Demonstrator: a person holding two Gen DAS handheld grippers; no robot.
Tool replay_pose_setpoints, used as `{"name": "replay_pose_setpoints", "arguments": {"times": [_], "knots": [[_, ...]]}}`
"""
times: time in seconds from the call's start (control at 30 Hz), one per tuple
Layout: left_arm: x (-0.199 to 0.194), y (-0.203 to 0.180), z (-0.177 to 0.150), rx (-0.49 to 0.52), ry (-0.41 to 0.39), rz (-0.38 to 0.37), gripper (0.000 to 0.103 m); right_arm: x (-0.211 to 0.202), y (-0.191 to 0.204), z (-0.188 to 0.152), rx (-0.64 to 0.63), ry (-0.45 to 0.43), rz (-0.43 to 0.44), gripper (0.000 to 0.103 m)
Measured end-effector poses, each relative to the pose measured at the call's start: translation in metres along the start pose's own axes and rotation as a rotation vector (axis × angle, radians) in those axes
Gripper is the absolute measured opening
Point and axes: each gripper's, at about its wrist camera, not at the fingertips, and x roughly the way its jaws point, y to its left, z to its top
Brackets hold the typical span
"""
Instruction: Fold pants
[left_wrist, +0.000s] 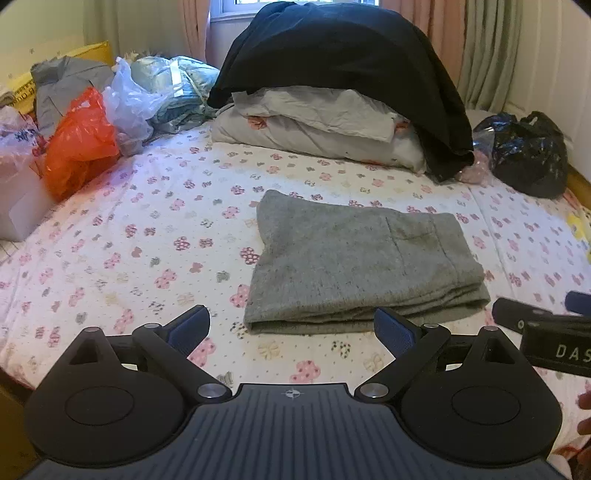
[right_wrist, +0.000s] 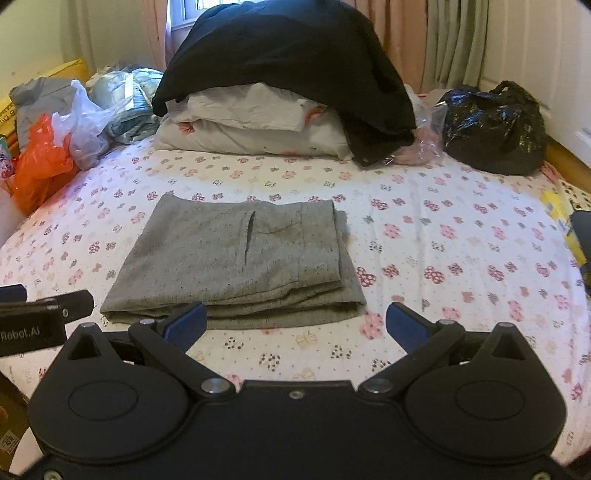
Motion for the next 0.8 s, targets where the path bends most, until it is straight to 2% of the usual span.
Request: {"name": "replay_pose_setpoints", "arguments": {"times": [0.23,0.8], "knots": [[-0.016,0.0,0.001,-0.011,-0.01,-0.011,0.097,-0.02,0.007,0.001,-0.01,-0.025,0.005,0.103],[-0.028,-0.005,0.003,-0.004,-0.022,-0.022,0.097,-0.029,0.01,-0.002,-0.002,-0.004,-0.02,0.103]]}}
